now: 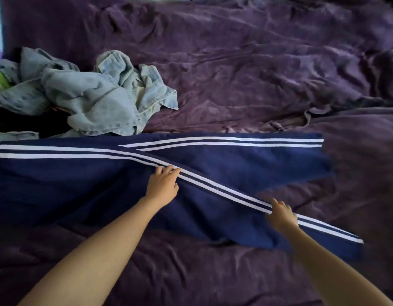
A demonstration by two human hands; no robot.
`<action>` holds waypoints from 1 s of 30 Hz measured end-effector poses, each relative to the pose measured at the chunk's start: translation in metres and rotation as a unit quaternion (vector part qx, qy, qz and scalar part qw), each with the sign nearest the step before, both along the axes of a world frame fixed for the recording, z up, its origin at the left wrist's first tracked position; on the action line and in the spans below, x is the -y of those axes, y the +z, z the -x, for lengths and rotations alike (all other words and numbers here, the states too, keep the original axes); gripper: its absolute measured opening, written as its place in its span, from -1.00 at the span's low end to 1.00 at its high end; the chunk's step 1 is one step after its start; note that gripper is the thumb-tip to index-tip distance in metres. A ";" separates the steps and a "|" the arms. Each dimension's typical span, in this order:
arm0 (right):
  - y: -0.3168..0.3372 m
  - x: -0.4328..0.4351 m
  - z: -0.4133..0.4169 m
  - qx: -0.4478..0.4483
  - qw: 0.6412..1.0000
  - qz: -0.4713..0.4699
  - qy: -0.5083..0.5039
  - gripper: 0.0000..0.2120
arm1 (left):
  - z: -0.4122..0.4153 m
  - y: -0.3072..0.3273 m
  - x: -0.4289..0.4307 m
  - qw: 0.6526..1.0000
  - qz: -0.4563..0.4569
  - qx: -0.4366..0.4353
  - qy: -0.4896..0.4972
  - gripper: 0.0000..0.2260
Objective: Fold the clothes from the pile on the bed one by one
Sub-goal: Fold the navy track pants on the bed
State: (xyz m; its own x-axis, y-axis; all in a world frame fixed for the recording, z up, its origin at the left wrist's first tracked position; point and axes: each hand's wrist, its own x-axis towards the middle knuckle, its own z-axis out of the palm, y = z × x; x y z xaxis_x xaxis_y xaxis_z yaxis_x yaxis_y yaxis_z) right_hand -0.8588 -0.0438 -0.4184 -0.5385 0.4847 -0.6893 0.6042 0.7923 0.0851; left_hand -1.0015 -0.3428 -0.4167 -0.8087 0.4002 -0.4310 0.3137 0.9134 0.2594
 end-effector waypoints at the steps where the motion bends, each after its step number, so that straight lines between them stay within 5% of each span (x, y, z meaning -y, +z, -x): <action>1: -0.001 -0.006 -0.004 0.013 1.000 0.000 0.015 -0.48 | 0.001 -0.003 -0.009 1.000 0.013 -0.003 -0.007 -0.56; 6: -0.011 -0.049 -0.027 0.053 0.990 -0.035 0.128 -0.51 | 0.003 -0.021 -0.049 0.992 0.102 -0.036 -0.071 -0.54; 10: -0.014 -0.083 -0.039 0.044 0.990 -0.035 0.128 -0.63 | 0.006 -0.022 -0.049 0.990 0.115 -0.069 -0.040 -0.75; 16: 0.026 -0.135 0.004 -0.150 0.985 0.085 0.019 -0.81 | 0.031 0.010 -0.045 0.989 -0.020 -0.110 0.097 -0.83; 20: 0.053 -0.148 0.076 -0.249 0.968 0.013 0.015 -0.86 | 0.058 0.027 -0.046 0.955 -0.070 -0.148 0.248 -0.79; 26: 0.033 -0.152 0.107 -0.191 0.980 -0.059 0.009 -0.41 | 0.042 0.015 -0.063 0.958 -0.028 -0.092 0.271 -0.51; 30: 0.003 -0.169 0.066 -0.160 0.963 -0.017 -0.217 -0.40 | 0.017 -0.007 -0.062 0.984 0.039 -0.049 0.168 -0.48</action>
